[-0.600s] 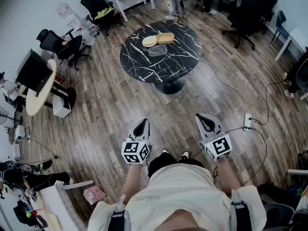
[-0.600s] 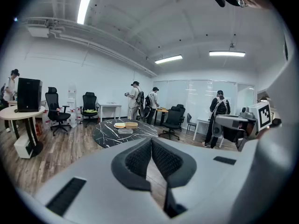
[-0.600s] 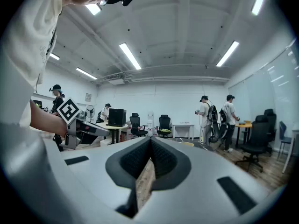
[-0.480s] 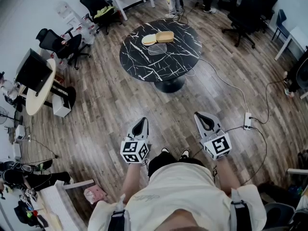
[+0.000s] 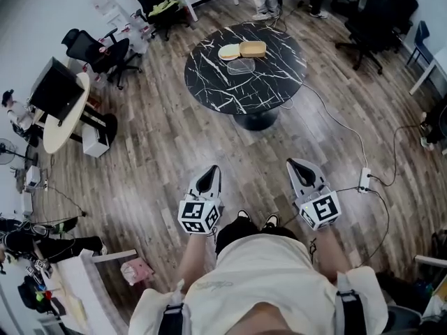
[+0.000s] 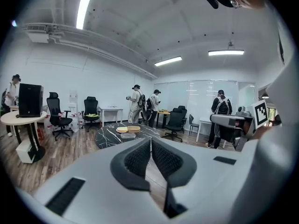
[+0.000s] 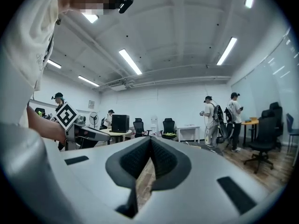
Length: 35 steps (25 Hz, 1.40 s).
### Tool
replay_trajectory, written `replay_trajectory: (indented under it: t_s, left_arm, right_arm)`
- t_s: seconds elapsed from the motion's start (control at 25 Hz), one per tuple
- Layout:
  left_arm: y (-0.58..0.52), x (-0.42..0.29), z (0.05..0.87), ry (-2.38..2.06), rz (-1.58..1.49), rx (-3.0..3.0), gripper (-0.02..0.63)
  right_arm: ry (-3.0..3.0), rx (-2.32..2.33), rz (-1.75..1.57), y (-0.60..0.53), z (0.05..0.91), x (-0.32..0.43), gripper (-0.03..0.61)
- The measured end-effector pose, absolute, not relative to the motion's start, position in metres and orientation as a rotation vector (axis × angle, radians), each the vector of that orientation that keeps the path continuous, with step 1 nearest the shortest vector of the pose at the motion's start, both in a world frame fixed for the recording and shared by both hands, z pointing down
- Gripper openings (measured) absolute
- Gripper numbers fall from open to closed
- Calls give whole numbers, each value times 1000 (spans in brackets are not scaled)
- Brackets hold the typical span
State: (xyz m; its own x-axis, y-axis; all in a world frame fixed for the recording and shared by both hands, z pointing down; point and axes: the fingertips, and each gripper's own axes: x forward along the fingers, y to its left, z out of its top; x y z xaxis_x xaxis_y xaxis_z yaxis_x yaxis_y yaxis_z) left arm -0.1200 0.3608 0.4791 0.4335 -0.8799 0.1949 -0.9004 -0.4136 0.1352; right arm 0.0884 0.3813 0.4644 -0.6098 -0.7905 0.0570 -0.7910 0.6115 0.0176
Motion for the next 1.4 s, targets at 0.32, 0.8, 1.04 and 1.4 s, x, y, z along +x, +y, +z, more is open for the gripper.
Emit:
replay_trajectory:
  t_s: [0.32,0.8,1.04,1.4]
  left_arm:
    - [361,-136,468,-1579,103,2462,120]
    - [291,-180,473,-1589,97,2435,166]
    - [238,-207,447,-1648,7,2501,164]
    - [188,-242,468,-1606,-27,2472,148]
  right_arm:
    - [-2779,1333,43,374,471,77,6]
    - [-2710,1428,3,311,455,51,5]
    - [-2713,1478,-34,263,429,33,5]
    - [-2645,1492,12,225,451,-3,5]
